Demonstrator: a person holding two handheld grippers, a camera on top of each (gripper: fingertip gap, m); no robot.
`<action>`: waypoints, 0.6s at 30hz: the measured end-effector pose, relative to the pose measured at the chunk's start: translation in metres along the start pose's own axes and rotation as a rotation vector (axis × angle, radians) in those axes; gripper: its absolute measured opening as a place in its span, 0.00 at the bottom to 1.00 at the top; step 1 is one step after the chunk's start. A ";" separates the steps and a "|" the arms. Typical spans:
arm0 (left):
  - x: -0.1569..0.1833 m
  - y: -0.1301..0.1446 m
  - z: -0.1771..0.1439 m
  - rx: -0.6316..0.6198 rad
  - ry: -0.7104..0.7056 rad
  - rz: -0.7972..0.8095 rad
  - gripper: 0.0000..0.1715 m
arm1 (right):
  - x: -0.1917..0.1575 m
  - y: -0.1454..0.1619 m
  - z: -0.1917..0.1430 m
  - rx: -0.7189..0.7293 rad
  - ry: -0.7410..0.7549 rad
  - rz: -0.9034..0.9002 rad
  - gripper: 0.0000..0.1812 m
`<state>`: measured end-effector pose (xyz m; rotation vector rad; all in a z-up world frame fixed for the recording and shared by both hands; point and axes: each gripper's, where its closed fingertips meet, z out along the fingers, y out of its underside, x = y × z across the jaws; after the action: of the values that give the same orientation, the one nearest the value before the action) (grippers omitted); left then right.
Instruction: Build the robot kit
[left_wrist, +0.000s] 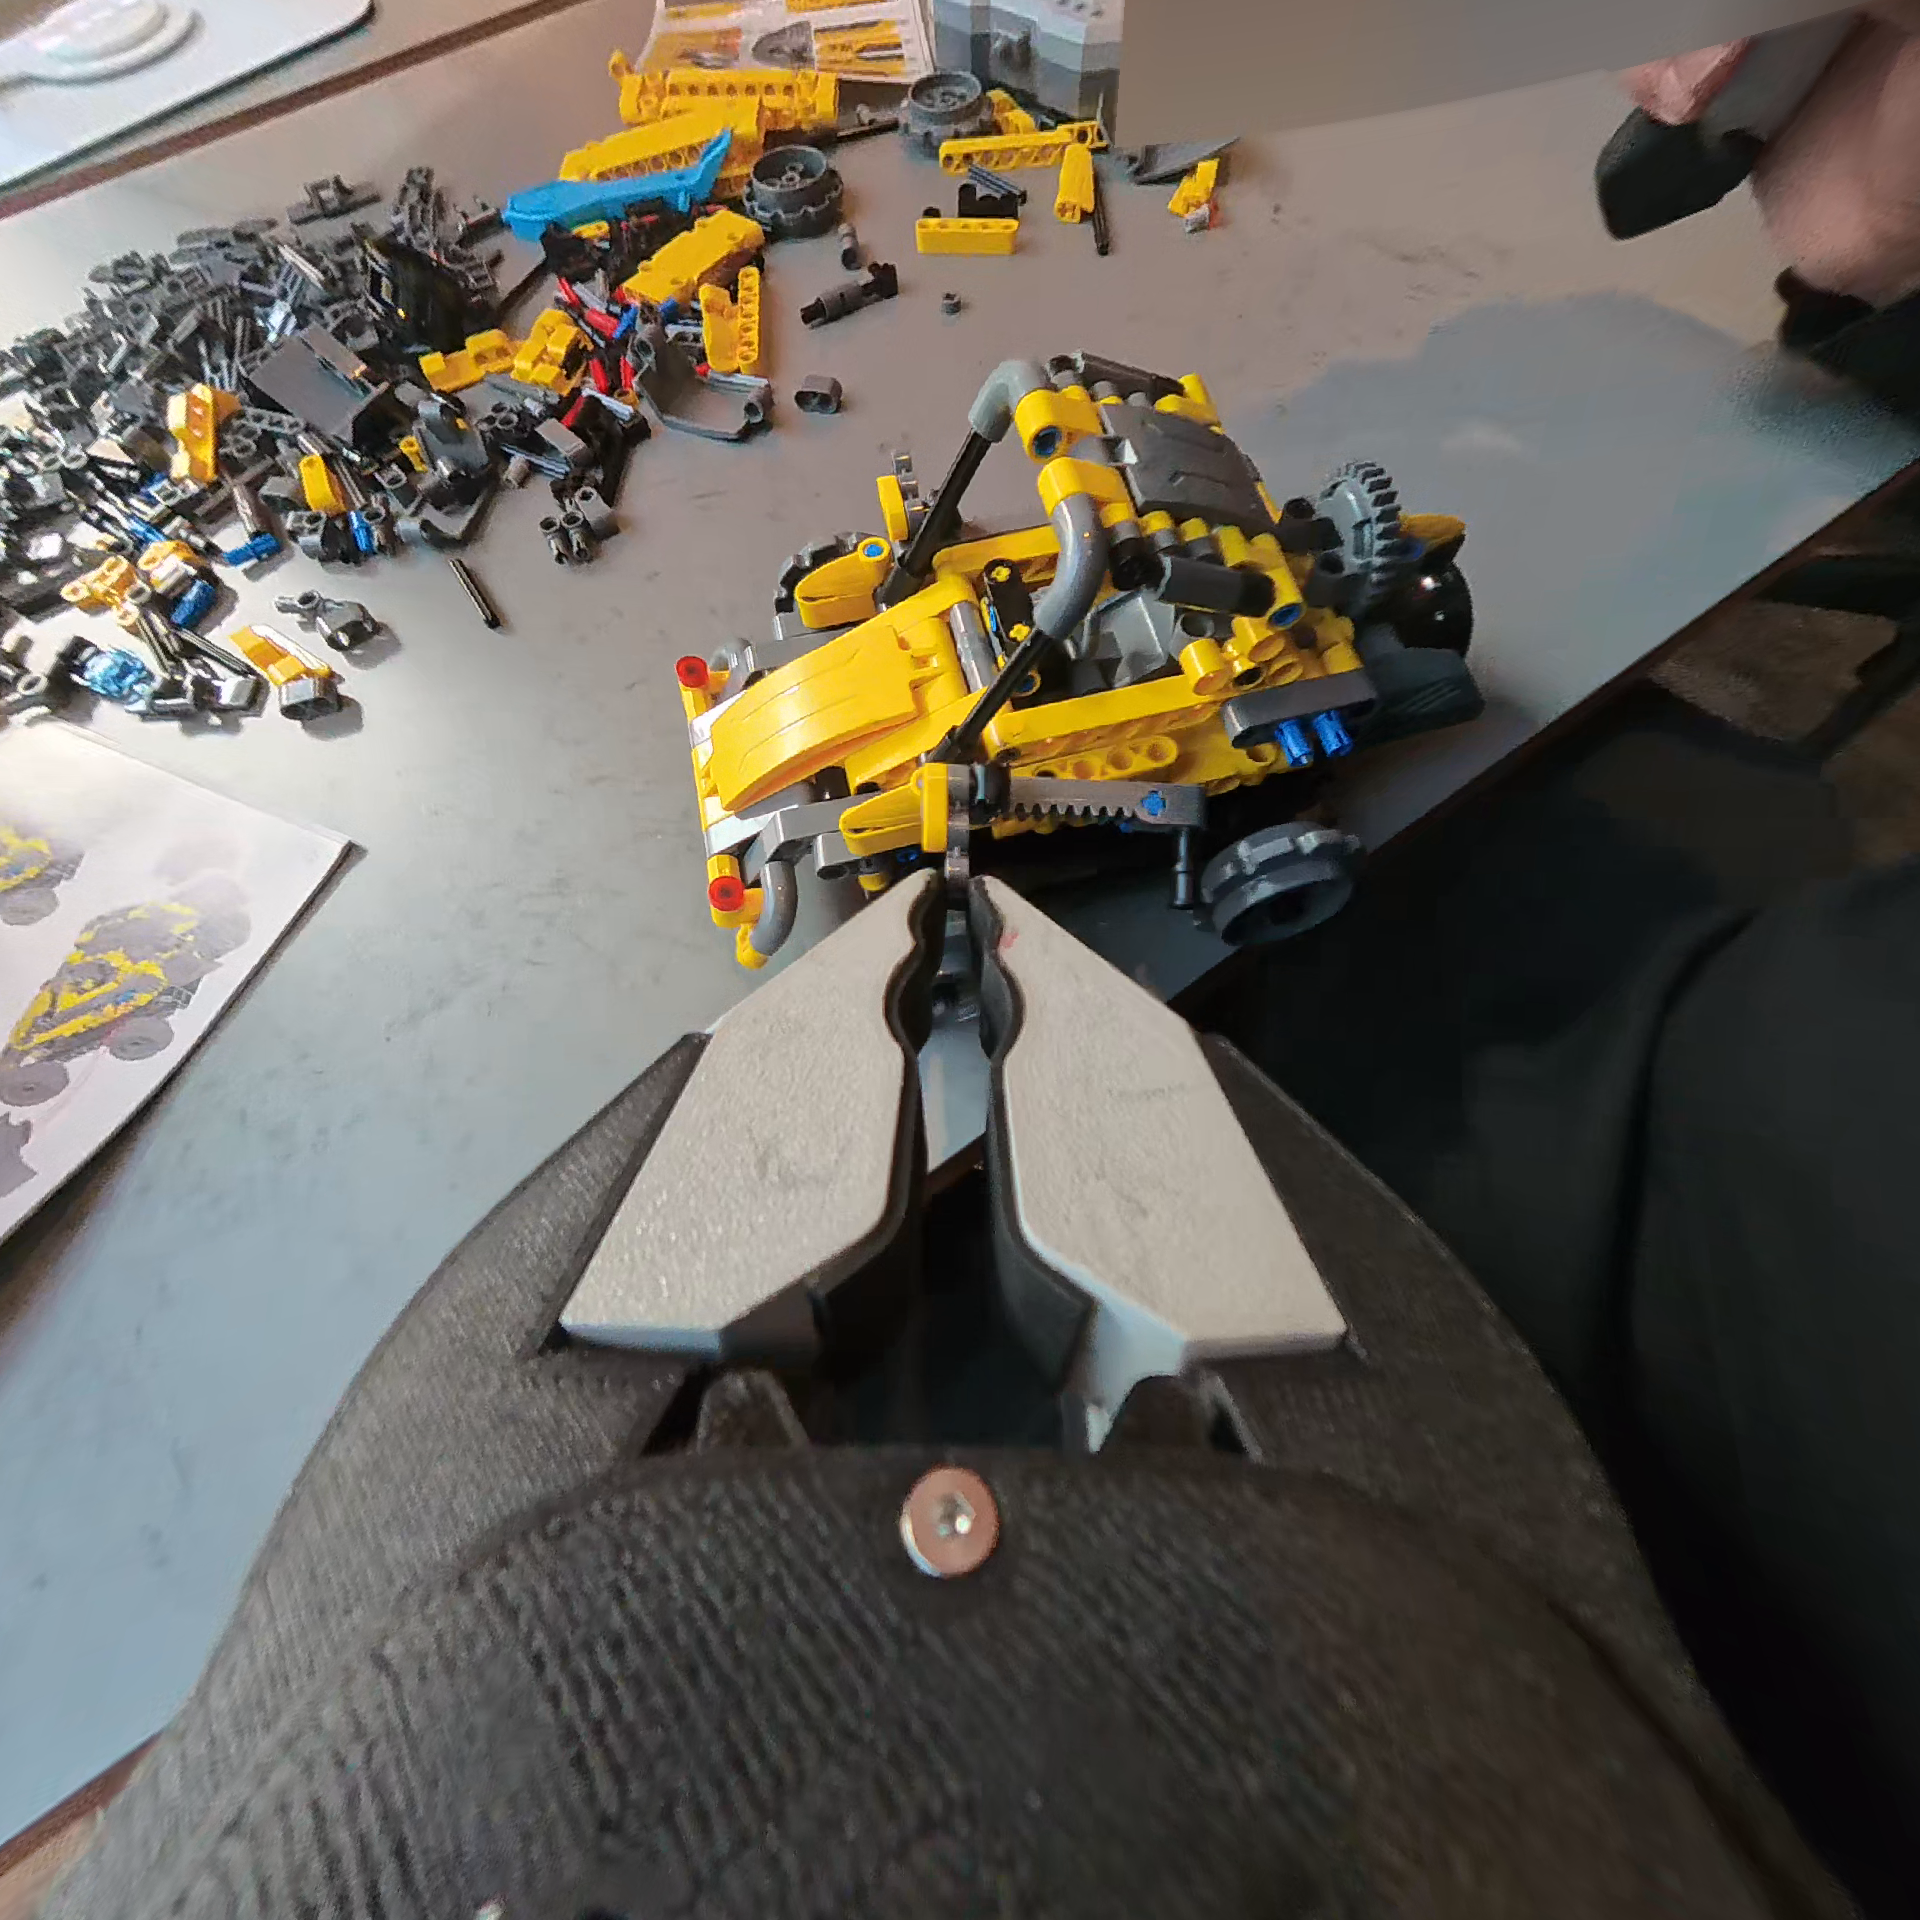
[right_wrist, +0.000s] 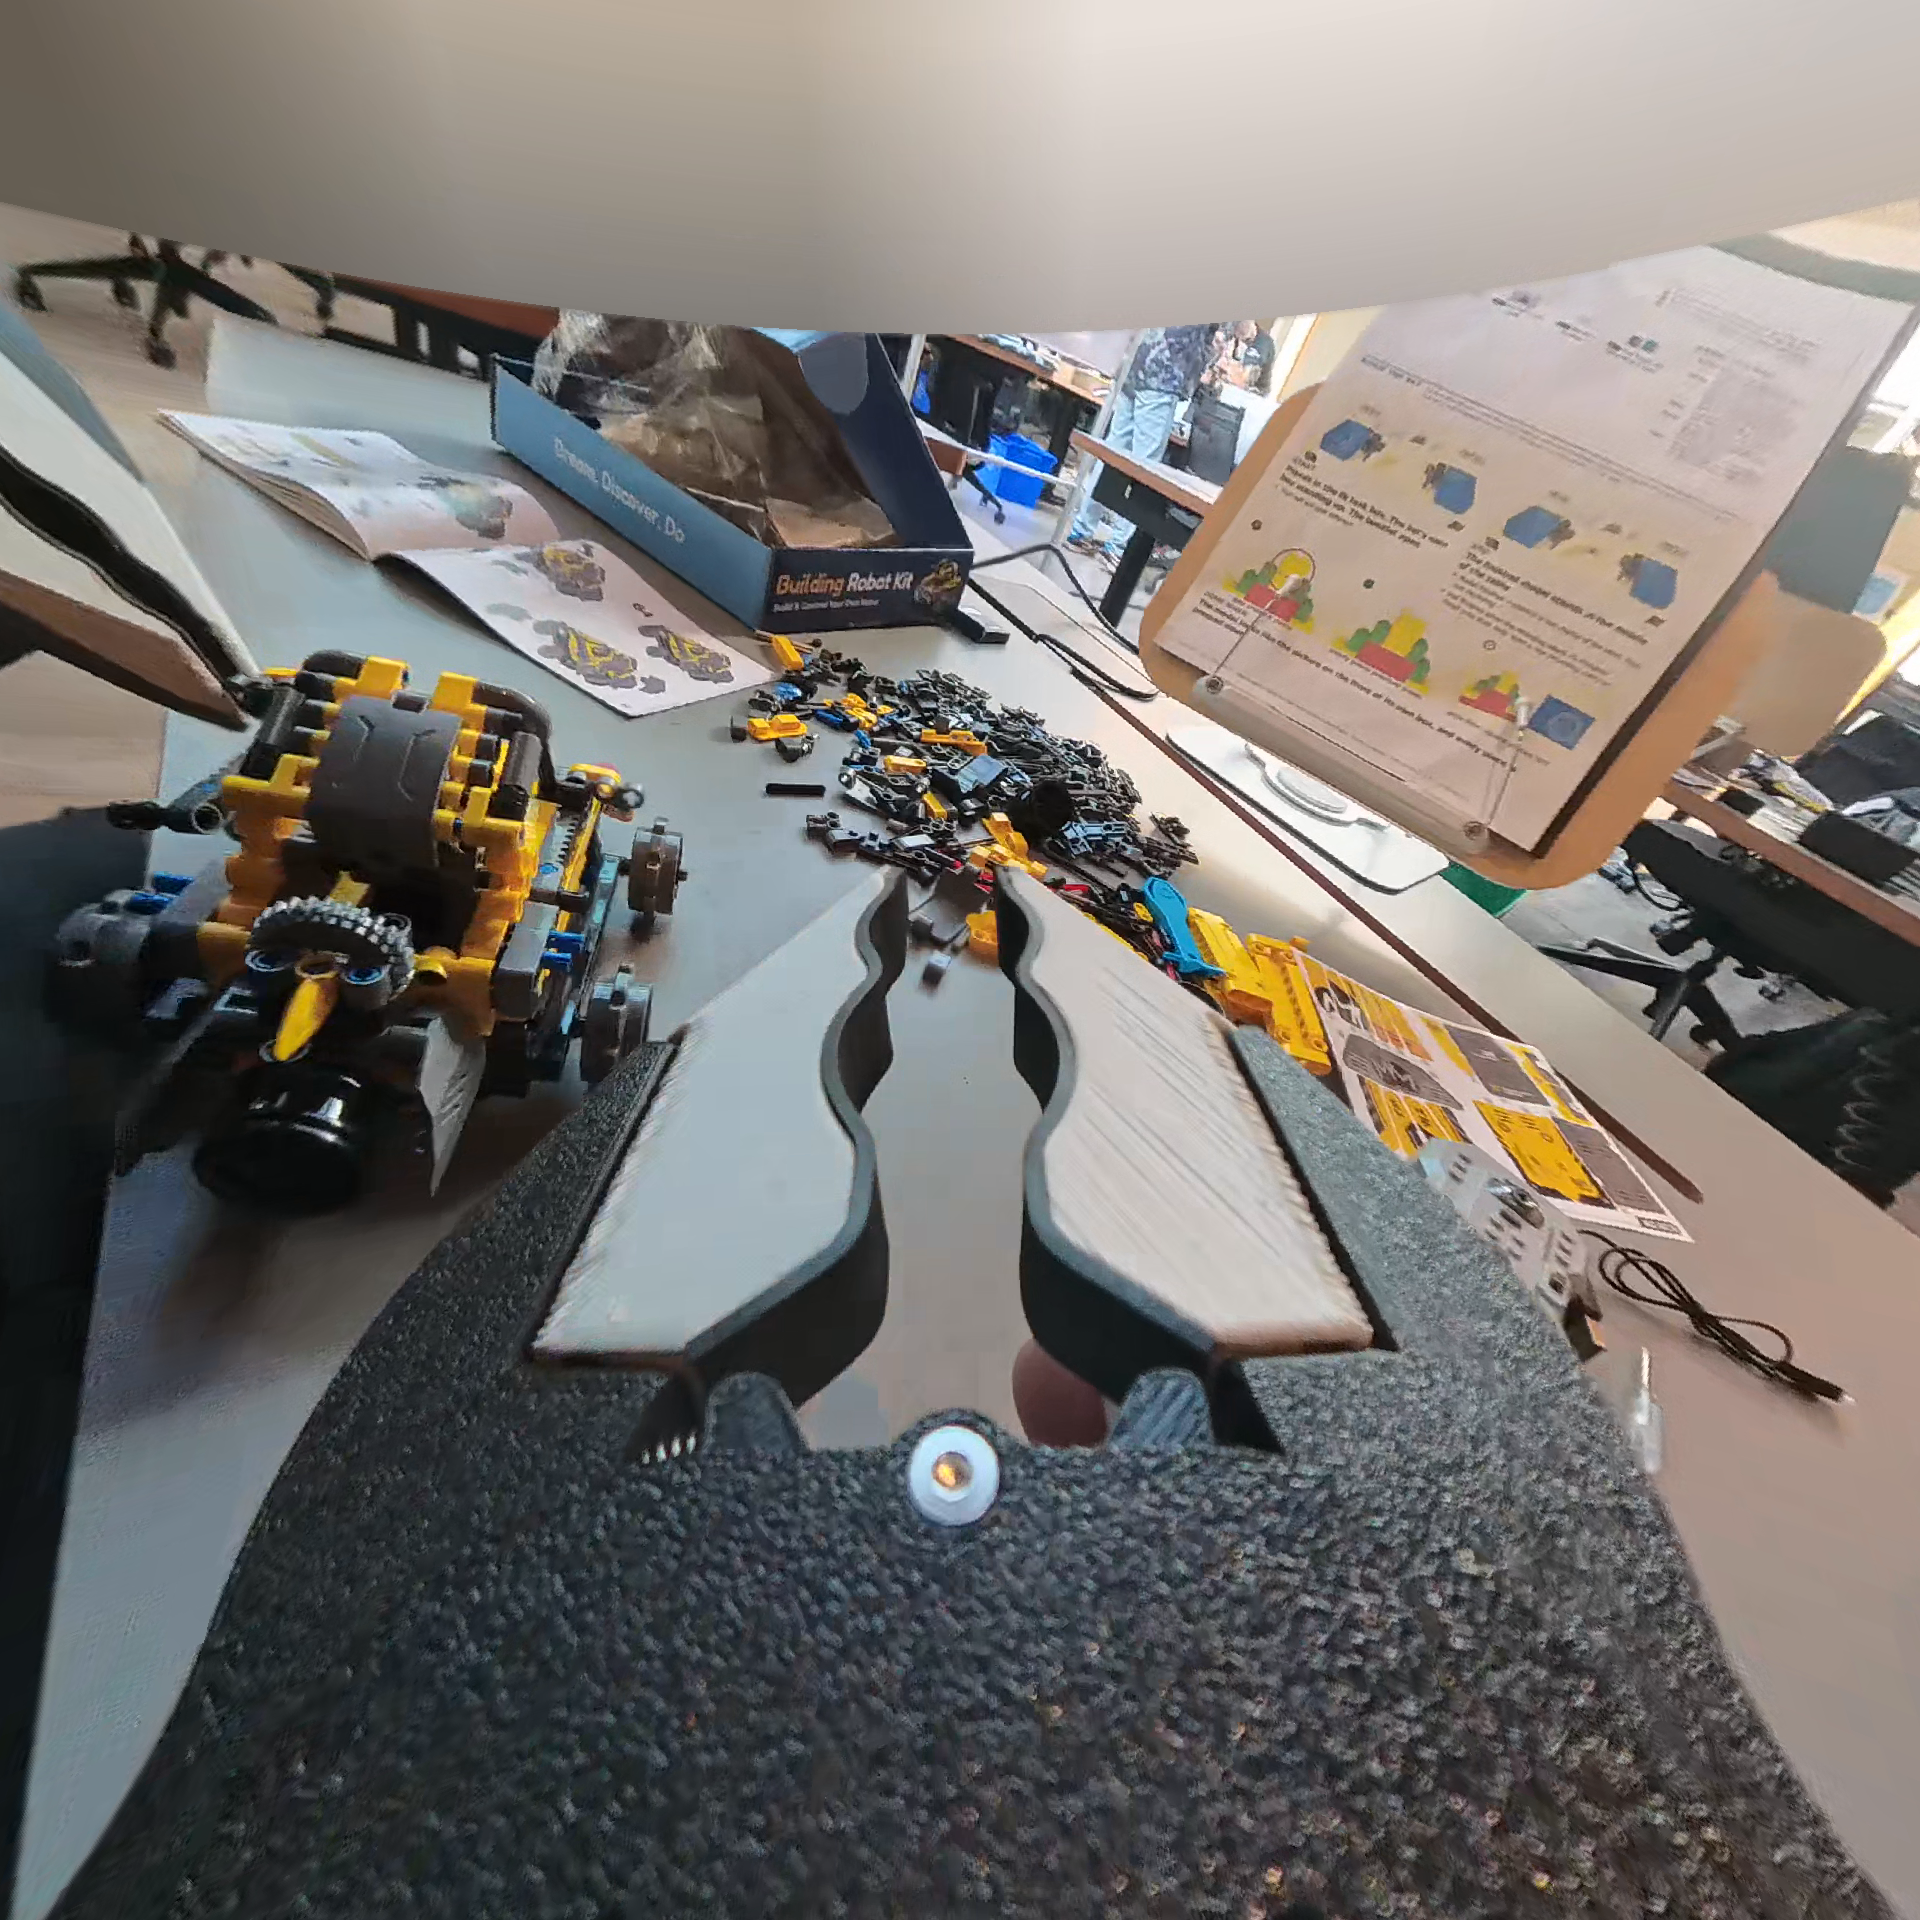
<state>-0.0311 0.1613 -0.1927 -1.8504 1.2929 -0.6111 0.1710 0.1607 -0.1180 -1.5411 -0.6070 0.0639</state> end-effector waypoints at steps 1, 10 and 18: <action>0.002 0.000 0.001 -0.006 0.006 -0.015 0.01 | -0.001 0.003 0.004 0.004 -0.008 -0.004 0.09; 0.006 0.003 0.006 -0.026 -0.008 -0.165 0.01 | -0.019 0.033 0.018 -0.033 -0.148 0.066 0.09; 0.009 0.000 0.003 0.029 0.100 -0.170 0.01 | -0.035 0.006 0.003 -0.013 -0.016 -0.019 0.13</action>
<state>-0.0252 0.1538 -0.1947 -1.9394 1.1915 -0.8178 0.1418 0.1491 -0.1351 -1.5484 -0.6361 0.0576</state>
